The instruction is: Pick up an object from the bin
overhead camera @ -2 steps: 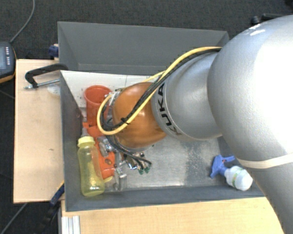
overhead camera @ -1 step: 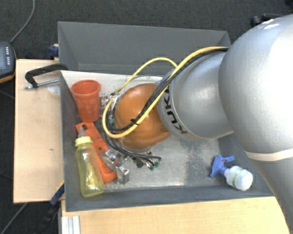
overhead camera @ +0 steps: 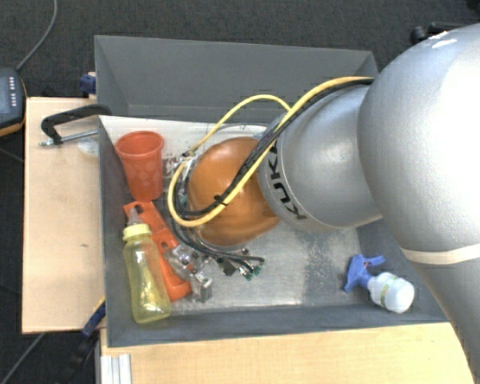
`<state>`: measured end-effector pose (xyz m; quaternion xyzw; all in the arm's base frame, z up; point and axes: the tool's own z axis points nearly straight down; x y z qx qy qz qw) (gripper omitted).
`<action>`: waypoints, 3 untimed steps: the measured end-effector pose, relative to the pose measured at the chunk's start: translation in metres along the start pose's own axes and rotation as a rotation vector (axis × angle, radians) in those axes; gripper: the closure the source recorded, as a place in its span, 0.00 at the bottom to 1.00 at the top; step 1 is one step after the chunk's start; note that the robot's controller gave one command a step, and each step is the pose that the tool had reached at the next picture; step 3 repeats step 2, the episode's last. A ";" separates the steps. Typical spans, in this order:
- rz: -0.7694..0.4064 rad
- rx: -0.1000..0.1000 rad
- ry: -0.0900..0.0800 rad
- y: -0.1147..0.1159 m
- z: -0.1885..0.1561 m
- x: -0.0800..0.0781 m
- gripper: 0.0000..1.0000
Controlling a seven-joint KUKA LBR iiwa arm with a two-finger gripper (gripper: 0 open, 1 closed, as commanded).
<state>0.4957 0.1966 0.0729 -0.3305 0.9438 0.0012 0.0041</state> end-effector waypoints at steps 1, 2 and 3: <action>0.001 -0.002 0.004 0.001 -0.003 0.001 1.00; 0.000 -0.002 0.006 0.001 -0.021 0.002 1.00; 0.000 -0.002 0.006 0.001 -0.021 0.002 1.00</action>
Offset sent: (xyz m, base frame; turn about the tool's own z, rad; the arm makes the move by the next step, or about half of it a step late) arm 0.0000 0.0001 0.0518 0.0000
